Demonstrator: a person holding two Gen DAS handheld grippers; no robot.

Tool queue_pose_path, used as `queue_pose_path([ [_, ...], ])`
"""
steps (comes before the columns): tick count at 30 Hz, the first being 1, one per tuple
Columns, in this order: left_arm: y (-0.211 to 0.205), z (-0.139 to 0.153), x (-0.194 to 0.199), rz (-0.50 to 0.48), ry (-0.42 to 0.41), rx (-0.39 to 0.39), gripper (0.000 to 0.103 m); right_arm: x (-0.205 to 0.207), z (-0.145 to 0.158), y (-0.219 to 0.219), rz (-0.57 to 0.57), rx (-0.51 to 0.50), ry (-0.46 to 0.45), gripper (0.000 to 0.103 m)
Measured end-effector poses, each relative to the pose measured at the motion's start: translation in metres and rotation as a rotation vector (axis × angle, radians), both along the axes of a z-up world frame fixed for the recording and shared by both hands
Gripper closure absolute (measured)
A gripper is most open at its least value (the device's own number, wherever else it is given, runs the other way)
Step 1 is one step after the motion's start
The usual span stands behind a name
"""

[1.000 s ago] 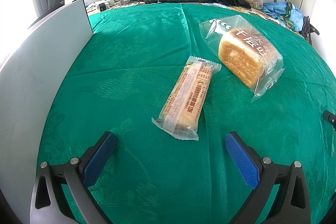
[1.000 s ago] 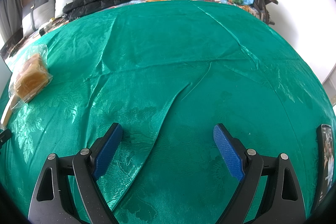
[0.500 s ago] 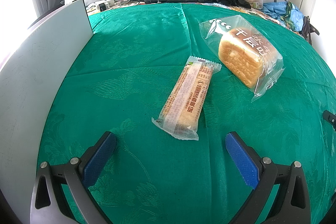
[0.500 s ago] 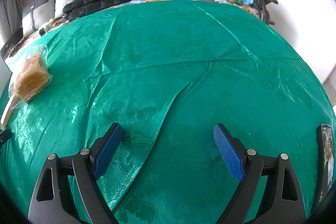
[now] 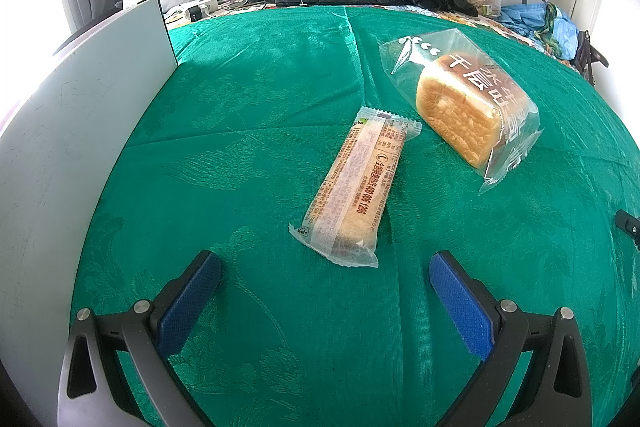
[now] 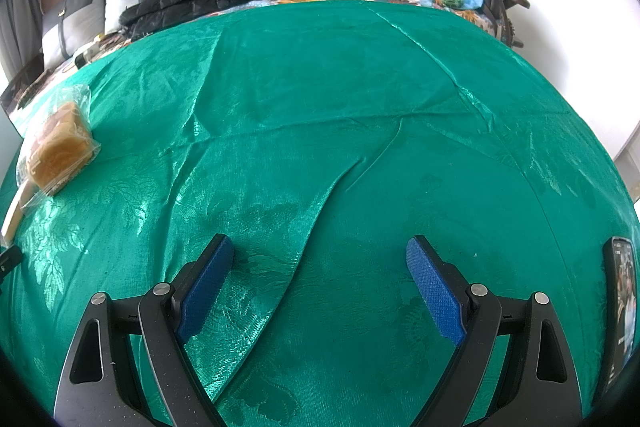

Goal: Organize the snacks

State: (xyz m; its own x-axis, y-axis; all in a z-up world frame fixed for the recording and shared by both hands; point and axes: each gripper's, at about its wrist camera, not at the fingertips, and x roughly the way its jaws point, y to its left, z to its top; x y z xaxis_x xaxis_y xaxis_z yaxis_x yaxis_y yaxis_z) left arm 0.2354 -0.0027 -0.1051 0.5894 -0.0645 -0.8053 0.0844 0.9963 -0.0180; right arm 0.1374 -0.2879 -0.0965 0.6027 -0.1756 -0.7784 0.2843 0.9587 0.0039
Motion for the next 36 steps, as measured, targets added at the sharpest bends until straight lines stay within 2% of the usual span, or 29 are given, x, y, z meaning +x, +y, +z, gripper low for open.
queue_pose_path([
  [13, 0.0, 0.0, 0.0, 0.002, 0.01, 0.002, 0.0, 0.0, 0.0, 0.0, 0.0, 0.0, 0.0, 0.012],
  [16, 0.004, 0.005, 0.006, -0.079, 0.172, 0.009, 0.001, 0.0, 0.0, 0.0, 0.0, 0.0, -0.001, 0.012],
  [17, 0.008, 0.009, 0.005, -0.102, 0.188, -0.015, 0.001, 0.0, 0.0, 0.0, 0.0, 0.0, -0.001, 0.012],
  [19, 0.013, 0.023, 0.002, -0.174, 0.163, -0.054, 0.002, 0.0, 0.0, 0.0, 0.0, 0.0, -0.001, 0.012],
  [22, -0.001, 0.041, 0.016, -0.262, 0.116, 0.03, 0.002, 0.0, 0.0, 0.0, 0.0, 0.0, -0.002, 0.012],
  [24, -0.011, 0.039, 0.029, -0.289, 0.118, 0.077, 0.002, 0.0, 0.0, 0.0, 0.0, 0.0, -0.001, 0.012],
  [26, -0.017, 0.03, 0.046, -0.281, 0.145, 0.095, 0.01, 0.0, 0.0, 0.0, 0.006, 0.003, 0.004, 0.012],
  [28, -0.015, 0.021, 0.058, -0.254, 0.188, 0.052, 0.045, 0.006, 0.004, 0.0, 0.068, 0.034, 0.07, 0.012],
  [29, -0.012, 0.017, 0.061, -0.238, 0.2, 0.023, 0.047, 0.01, 0.01, -0.001, 0.111, 0.106, 0.083, 0.012],
  [30, -0.011, 0.02, 0.061, -0.241, 0.173, 0.001, 0.063, 0.013, 0.018, 0.0, 0.144, 0.183, 0.066, 0.012],
  [31, -0.012, 0.02, 0.061, -0.252, 0.173, -0.017, 0.073, 0.016, 0.025, 0.002, 0.16, 0.233, 0.053, 0.012],
  [33, -0.012, 0.021, 0.059, -0.247, 0.164, -0.021, 0.073, 0.04, 0.049, 0.021, 0.235, 0.346, 0.05, 0.012],
  [36, -0.004, 0.021, 0.047, -0.195, 0.146, -0.043, 0.073, 0.088, 0.072, 0.071, 0.408, 0.413, 0.105, 0.012],
])
